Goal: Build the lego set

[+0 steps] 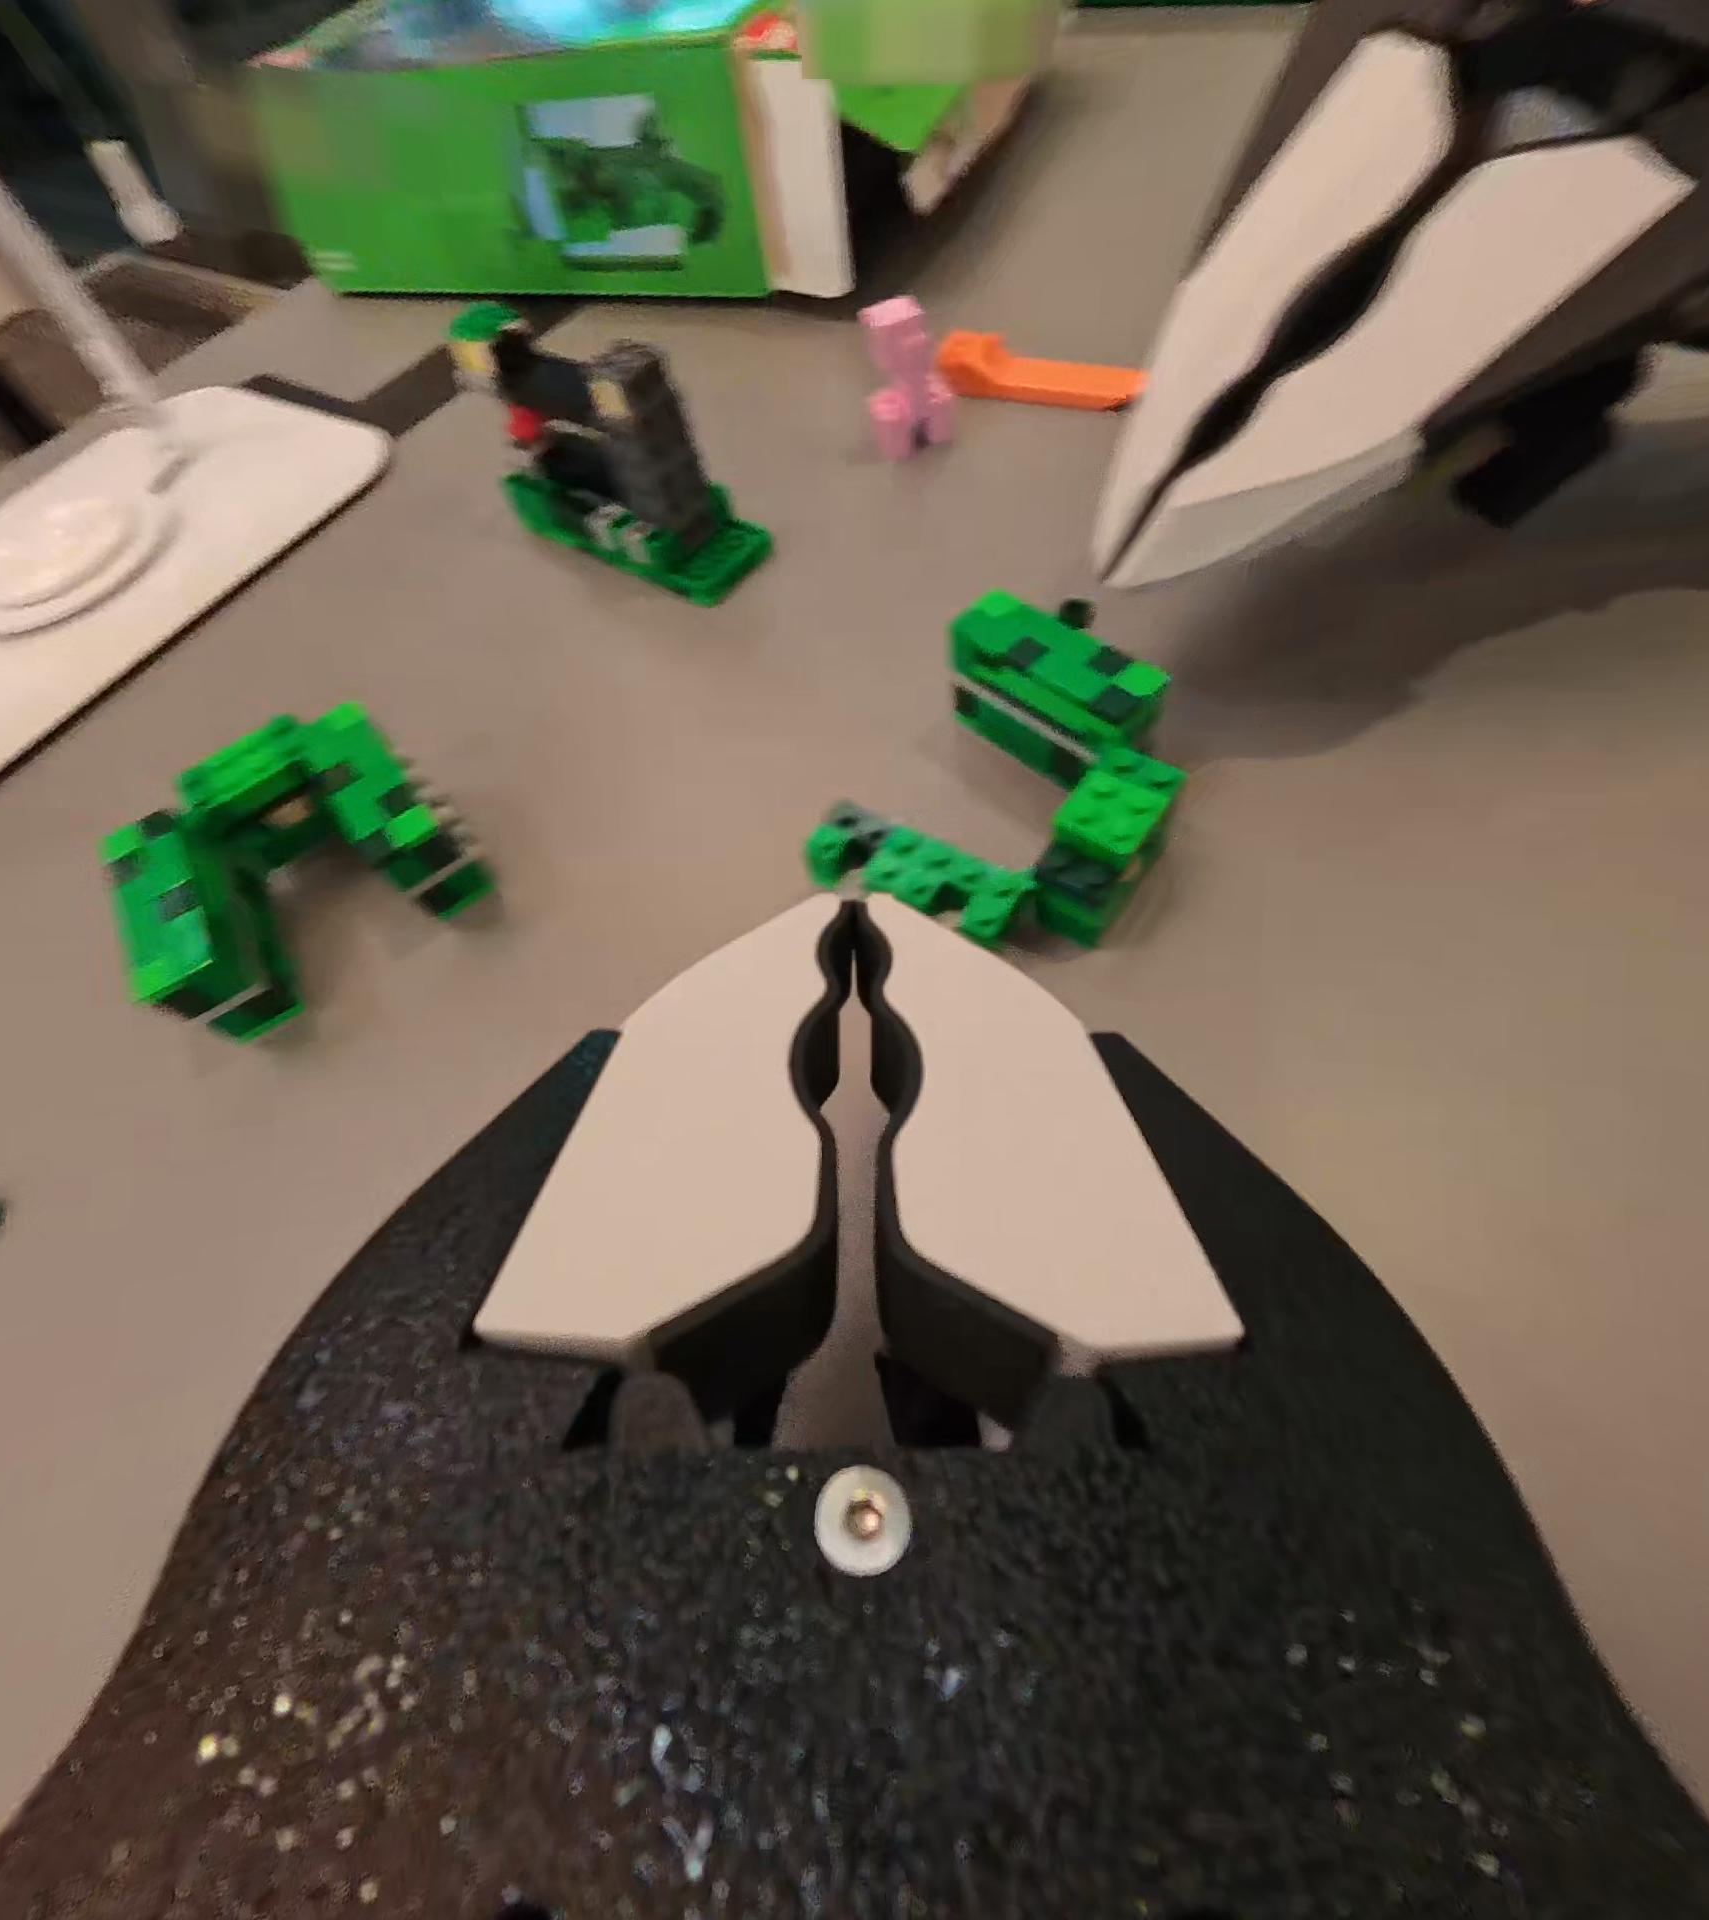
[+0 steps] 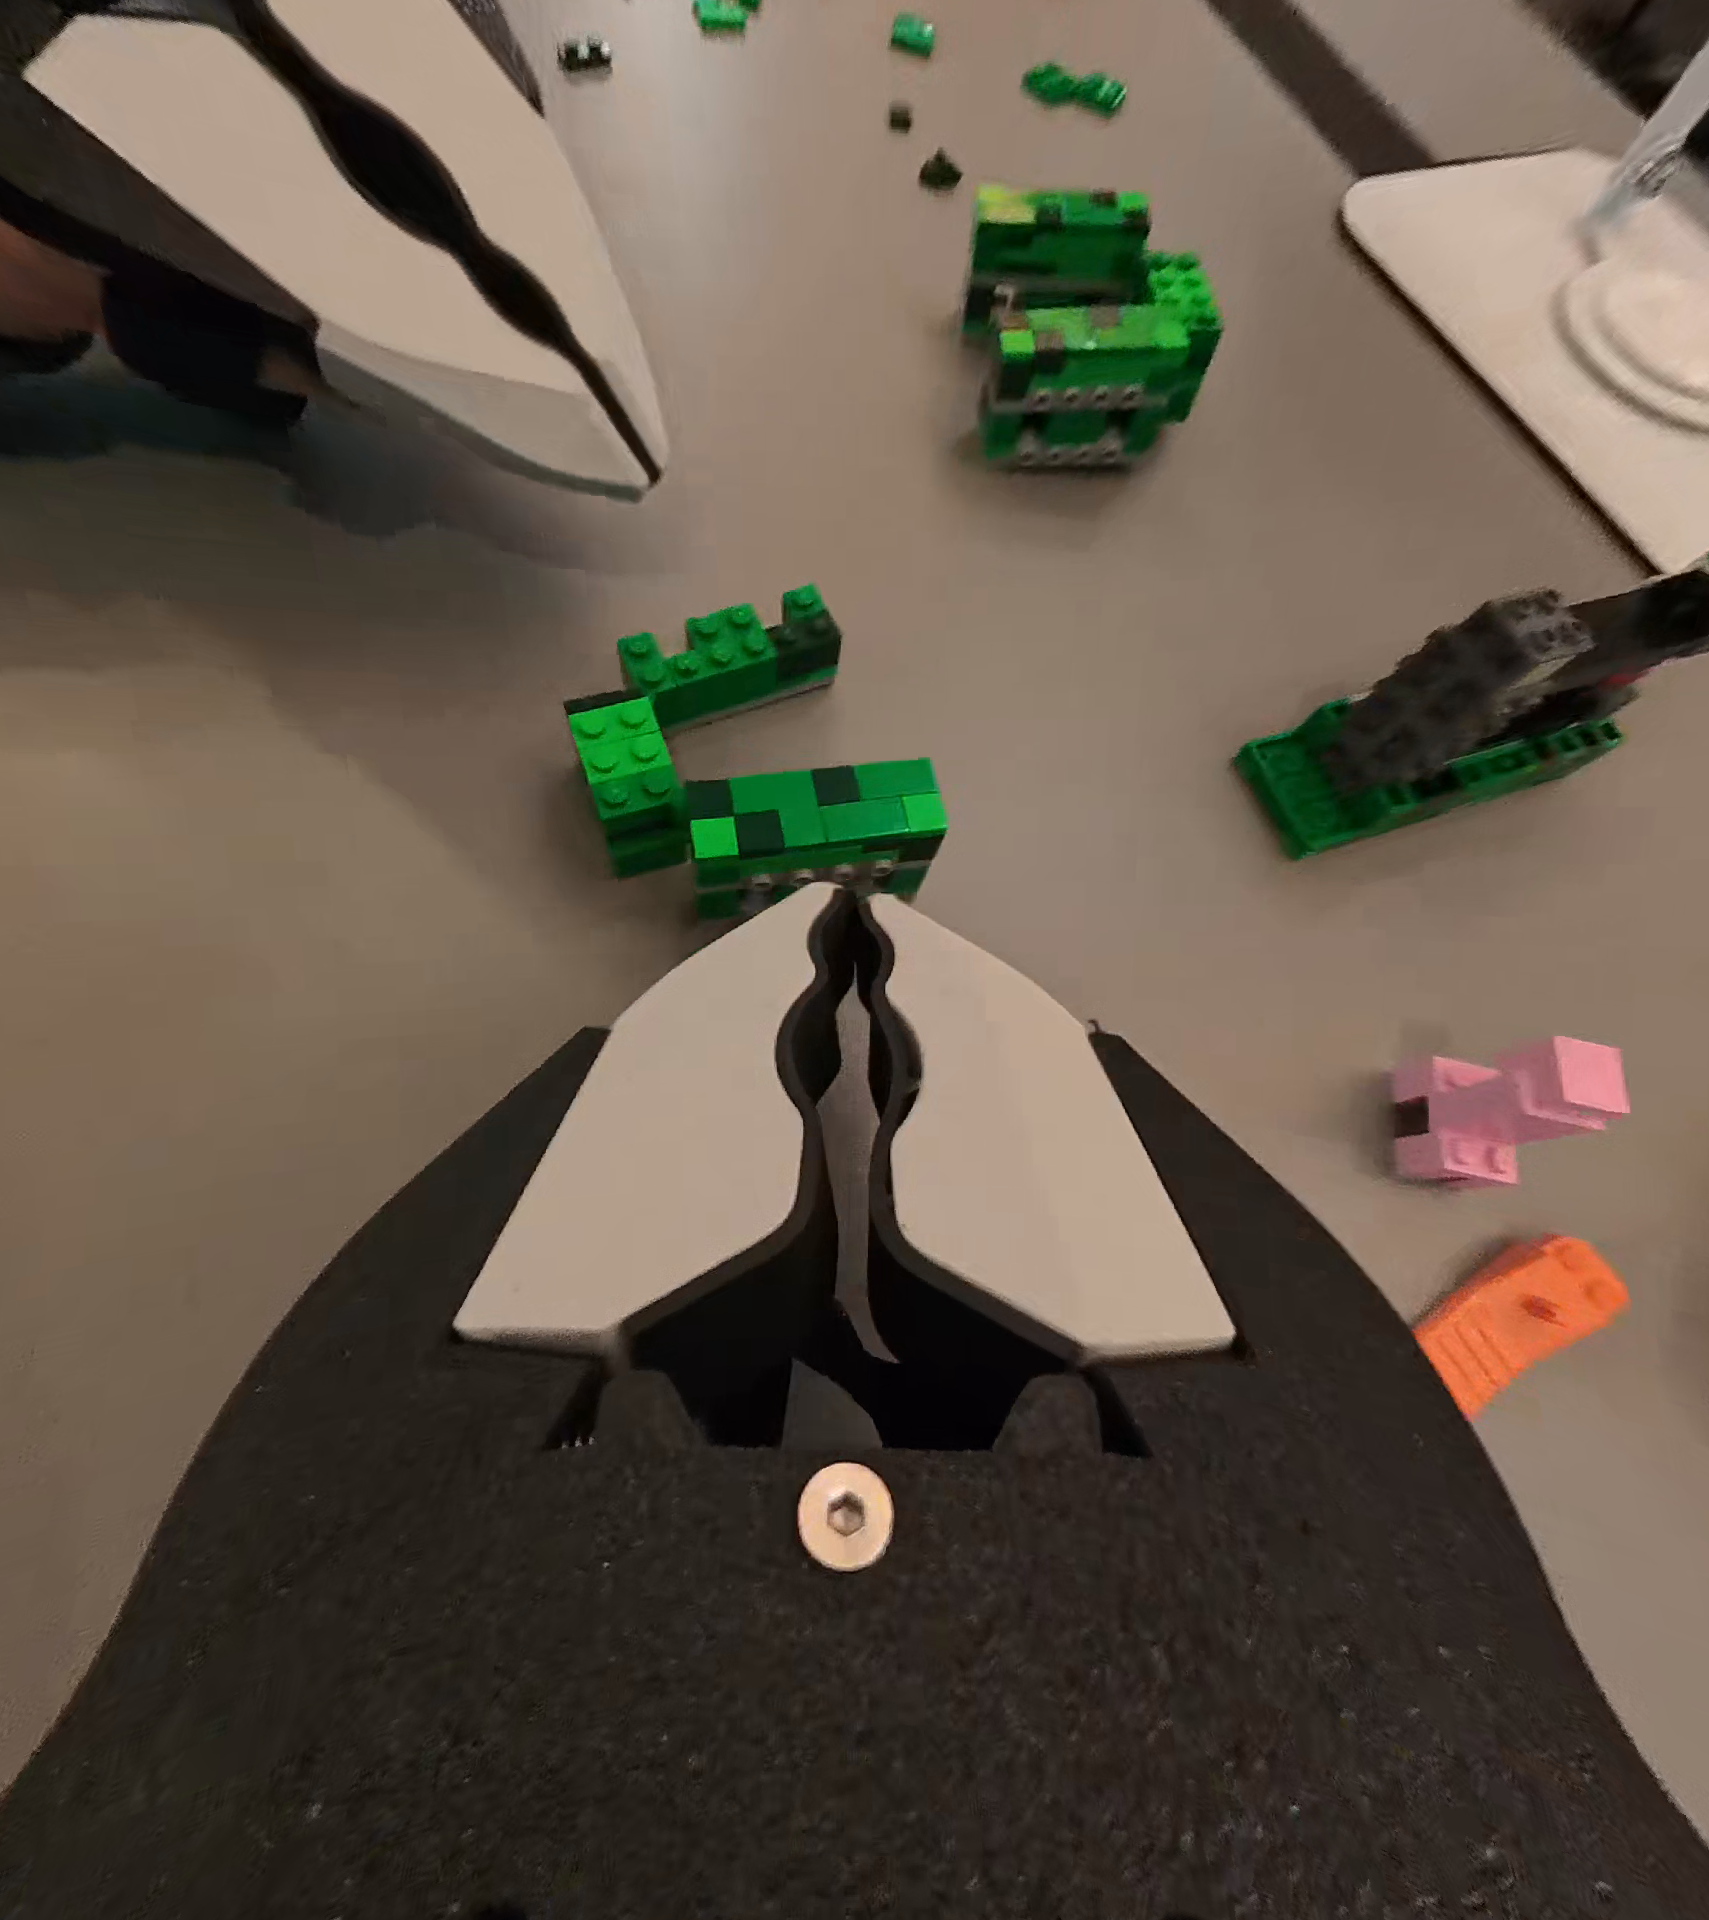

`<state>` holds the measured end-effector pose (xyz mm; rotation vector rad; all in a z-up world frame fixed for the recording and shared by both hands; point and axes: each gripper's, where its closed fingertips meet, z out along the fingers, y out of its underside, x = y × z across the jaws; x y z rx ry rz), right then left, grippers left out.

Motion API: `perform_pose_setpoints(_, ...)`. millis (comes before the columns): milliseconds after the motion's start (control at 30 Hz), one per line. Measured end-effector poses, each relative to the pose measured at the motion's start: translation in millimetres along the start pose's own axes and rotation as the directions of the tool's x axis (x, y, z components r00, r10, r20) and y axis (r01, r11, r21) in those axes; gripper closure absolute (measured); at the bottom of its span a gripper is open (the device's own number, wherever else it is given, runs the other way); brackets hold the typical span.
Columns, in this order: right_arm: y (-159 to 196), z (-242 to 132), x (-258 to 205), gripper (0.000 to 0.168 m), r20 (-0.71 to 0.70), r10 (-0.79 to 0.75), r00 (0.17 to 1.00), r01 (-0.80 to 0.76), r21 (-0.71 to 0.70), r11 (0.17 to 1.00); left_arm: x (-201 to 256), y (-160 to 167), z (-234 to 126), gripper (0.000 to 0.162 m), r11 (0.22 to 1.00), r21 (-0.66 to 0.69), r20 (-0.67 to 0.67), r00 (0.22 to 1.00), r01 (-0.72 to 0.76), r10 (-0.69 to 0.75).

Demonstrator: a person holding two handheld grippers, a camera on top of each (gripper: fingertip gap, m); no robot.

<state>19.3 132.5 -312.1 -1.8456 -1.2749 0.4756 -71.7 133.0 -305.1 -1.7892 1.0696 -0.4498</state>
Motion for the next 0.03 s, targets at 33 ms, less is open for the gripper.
perform_pose_setpoints(33, 0.4, 2.1, -0.3, 0.168, -0.004, 0.002, 1.000, -0.002, -0.007, 1.000, 6.7, -1.8, 2.5, 0.162, 1.000, 0.000, -0.031, 0.999, -0.009, 0.009)
